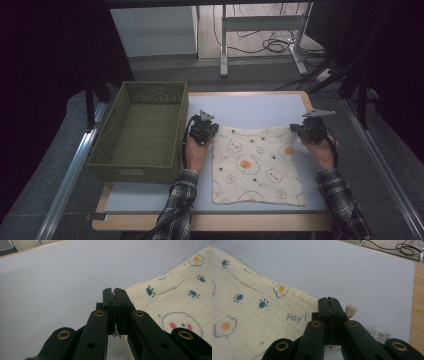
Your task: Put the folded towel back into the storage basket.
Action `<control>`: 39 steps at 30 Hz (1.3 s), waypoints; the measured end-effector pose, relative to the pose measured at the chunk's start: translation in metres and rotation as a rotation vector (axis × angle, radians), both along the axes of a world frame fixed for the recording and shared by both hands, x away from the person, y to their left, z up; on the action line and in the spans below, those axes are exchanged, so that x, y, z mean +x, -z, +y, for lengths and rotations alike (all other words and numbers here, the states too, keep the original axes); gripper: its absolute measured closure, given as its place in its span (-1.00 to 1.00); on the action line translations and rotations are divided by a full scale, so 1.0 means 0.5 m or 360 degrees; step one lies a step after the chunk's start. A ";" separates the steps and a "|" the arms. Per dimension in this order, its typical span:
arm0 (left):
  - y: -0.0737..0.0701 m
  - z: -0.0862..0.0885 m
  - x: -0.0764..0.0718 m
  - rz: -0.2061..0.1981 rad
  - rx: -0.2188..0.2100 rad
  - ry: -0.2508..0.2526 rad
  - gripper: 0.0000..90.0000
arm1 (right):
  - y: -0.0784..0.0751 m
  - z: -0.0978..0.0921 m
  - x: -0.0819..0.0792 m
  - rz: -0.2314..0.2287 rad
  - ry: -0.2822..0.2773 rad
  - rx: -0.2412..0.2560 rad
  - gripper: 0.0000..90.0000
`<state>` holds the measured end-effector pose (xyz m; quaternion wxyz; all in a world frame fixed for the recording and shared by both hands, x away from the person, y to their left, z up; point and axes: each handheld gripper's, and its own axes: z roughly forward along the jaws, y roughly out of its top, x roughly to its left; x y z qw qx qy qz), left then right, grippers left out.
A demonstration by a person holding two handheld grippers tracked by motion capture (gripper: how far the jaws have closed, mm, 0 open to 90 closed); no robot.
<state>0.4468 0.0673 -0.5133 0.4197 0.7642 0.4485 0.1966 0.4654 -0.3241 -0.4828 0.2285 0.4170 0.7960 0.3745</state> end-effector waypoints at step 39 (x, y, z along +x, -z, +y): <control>0.027 0.012 -0.264 -0.0164 -0.0083 0.0258 0.94 | 0.006 -0.070 -0.293 -0.0025 -0.0224 0.0143 1.00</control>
